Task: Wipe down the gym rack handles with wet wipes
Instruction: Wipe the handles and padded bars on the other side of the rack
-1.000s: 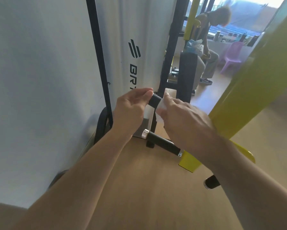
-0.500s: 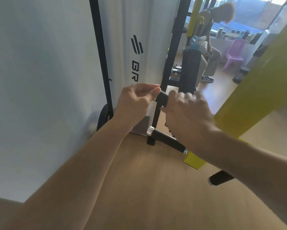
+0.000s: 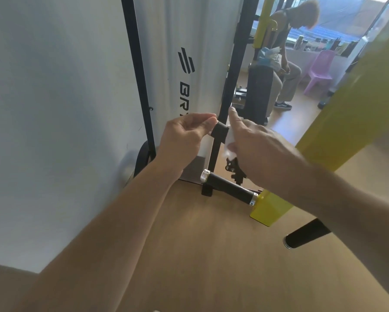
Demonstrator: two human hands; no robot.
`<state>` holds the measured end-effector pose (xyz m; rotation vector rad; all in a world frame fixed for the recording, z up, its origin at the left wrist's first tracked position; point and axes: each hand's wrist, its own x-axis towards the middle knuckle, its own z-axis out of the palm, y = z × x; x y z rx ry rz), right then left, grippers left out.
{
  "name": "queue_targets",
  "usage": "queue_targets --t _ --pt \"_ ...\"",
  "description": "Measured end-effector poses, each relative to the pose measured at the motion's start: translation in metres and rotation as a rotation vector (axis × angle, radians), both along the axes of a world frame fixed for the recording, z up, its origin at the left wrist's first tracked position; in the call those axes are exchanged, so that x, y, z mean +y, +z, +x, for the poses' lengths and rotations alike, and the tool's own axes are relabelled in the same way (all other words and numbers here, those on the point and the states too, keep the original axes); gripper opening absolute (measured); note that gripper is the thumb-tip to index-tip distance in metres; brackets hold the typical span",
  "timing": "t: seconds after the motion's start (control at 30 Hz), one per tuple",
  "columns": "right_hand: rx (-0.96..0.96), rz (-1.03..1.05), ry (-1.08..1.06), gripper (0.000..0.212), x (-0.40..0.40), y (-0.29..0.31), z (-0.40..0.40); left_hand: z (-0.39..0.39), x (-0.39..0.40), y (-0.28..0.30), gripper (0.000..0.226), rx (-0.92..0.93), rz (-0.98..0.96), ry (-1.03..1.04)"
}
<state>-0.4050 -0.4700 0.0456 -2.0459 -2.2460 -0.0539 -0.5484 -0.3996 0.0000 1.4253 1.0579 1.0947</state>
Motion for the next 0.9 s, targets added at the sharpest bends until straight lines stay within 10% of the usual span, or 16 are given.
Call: queue_targets --t 0.2,0.47,0.7,0.9 --pt "0.261 0.117 0.024 0.05 0.018 -0.013 -0.017 -0.005 -0.002 0.002 0.021 0.0 -0.008 0.027" --pt "-0.465 -0.012 -0.207 0.024 -0.026 0.005 -0.015 -0.007 -0.005 0.003 0.018 0.0 -0.038 0.021" --pt "-0.196 0.129 -0.116 0.042 0.015 -0.016 -0.026 -0.004 -0.003 0.002 0.02 -0.009 -0.086 0.011" --pt "-0.586 -0.01 -0.159 0.022 -0.032 0.002 -0.009 -0.002 -0.001 0.006 0.021 0.077 -0.01 0.007"
